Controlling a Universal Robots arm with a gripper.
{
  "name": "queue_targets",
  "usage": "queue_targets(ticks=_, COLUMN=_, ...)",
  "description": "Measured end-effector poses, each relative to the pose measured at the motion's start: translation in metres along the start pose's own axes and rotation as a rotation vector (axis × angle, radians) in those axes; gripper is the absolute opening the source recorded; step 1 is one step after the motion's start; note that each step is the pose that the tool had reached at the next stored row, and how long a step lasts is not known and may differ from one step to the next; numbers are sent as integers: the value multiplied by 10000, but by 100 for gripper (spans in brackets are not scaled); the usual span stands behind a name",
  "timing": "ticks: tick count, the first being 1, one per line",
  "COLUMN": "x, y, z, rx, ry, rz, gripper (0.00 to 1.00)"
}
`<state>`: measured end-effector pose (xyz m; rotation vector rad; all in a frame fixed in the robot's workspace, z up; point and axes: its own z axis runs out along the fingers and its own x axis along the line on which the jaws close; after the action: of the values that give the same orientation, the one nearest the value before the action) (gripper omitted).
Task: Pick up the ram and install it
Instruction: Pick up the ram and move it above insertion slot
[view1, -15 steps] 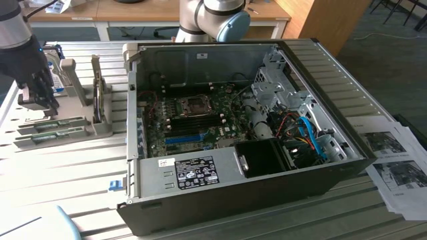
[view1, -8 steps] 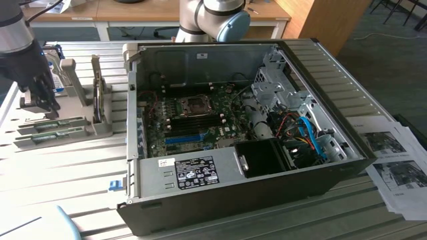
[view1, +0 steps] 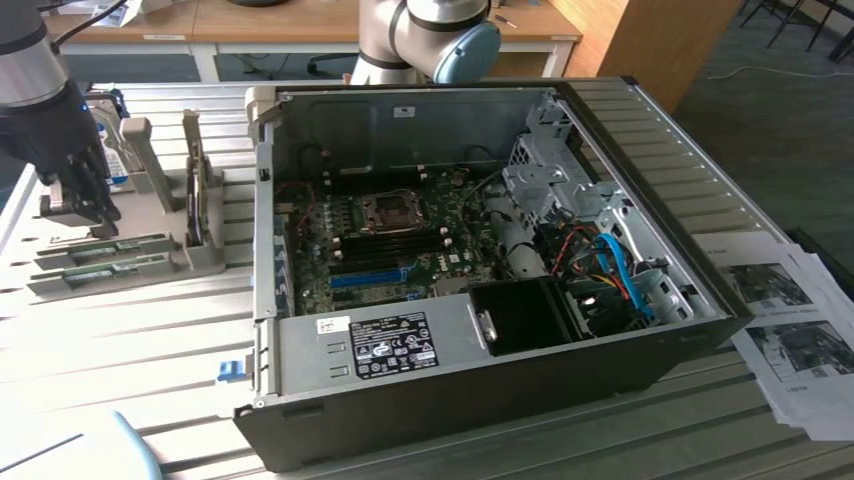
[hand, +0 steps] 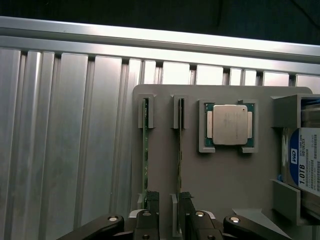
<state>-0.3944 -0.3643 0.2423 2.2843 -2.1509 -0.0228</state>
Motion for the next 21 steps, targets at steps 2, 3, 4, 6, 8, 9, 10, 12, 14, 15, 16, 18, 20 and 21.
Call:
queue_targets(ticks=2, x=0, y=0, z=8, rx=3, ry=-1, rz=0, gripper=29)
queue_targets(ticks=3, x=0, y=0, z=12, rx=0, ry=0, rz=0, gripper=29)
queue_targets(ticks=4, x=0, y=0, z=16, rx=0, ry=0, rz=0, gripper=29)
queue_targets(ticks=6, x=0, y=0, z=26, rx=0, ry=0, rz=0, gripper=29)
queue_targets(ticks=8, x=0, y=-1, z=36, rx=1, ry=0, rz=0, gripper=29)
queue_targets(ticks=9, x=0, y=-1, z=42, rx=0, ry=0, rz=0, gripper=29)
queue_targets(ticks=10, x=0, y=-1, z=48, rx=0, ry=0, rz=0, gripper=29)
queue_targets(ticks=12, x=1, y=-1, z=61, rx=0, ry=0, rz=0, gripper=29)
queue_targets(ticks=14, x=1, y=-1, z=74, rx=-1, ry=1, rz=0, gripper=29)
queue_targets(ticks=15, x=1, y=-1, z=82, rx=-1, ry=1, rz=0, gripper=29)
queue_targets(ticks=16, x=1, y=-1, z=89, rx=0, ry=0, rz=0, gripper=29)
queue_targets(ticks=18, x=1, y=-1, z=105, rx=0, ry=0, rz=0, gripper=29)
queue_targets(ticks=20, x=1, y=-1, z=120, rx=-1, ry=0, rz=0, gripper=29)
queue_targets(ticks=21, x=1, y=-2, z=128, rx=0, ry=0, rz=-1, gripper=29)
